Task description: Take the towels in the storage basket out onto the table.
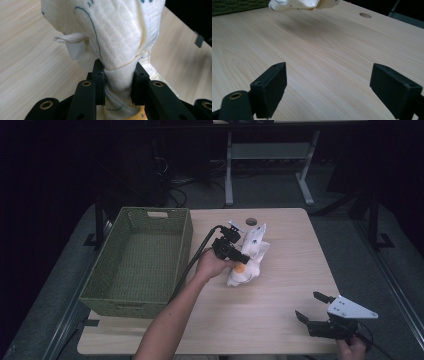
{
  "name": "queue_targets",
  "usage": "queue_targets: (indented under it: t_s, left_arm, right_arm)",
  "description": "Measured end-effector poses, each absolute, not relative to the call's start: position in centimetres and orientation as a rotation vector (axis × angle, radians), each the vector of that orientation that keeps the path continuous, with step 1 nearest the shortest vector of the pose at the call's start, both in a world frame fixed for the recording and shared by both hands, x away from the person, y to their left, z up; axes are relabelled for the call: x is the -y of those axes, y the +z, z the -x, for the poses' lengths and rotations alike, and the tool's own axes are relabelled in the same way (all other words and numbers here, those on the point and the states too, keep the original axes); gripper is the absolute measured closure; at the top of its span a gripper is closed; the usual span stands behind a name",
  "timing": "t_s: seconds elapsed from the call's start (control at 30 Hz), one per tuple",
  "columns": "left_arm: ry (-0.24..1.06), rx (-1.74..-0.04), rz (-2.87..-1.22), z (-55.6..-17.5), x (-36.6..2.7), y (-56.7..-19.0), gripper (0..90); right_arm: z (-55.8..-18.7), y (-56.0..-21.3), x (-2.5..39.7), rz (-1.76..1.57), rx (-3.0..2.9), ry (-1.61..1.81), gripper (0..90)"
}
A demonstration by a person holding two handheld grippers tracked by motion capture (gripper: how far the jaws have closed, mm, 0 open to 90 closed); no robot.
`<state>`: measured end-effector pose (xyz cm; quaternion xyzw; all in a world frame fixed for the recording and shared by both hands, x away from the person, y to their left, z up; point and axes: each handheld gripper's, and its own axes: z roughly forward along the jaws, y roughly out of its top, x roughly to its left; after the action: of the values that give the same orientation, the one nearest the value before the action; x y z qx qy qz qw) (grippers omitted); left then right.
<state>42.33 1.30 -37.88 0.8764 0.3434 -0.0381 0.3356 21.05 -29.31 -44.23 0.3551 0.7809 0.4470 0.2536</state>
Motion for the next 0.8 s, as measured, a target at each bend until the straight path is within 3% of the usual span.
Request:
queue_targets:
  t_s: [0.8]
  left_arm:
    - [-0.053,-0.976,-2.359,-42.8,0.5,-41.3,69.0]
  right_arm:
    - [-21.2,-44.3,29.3,-0.965,-2.124,1.214,13.7]
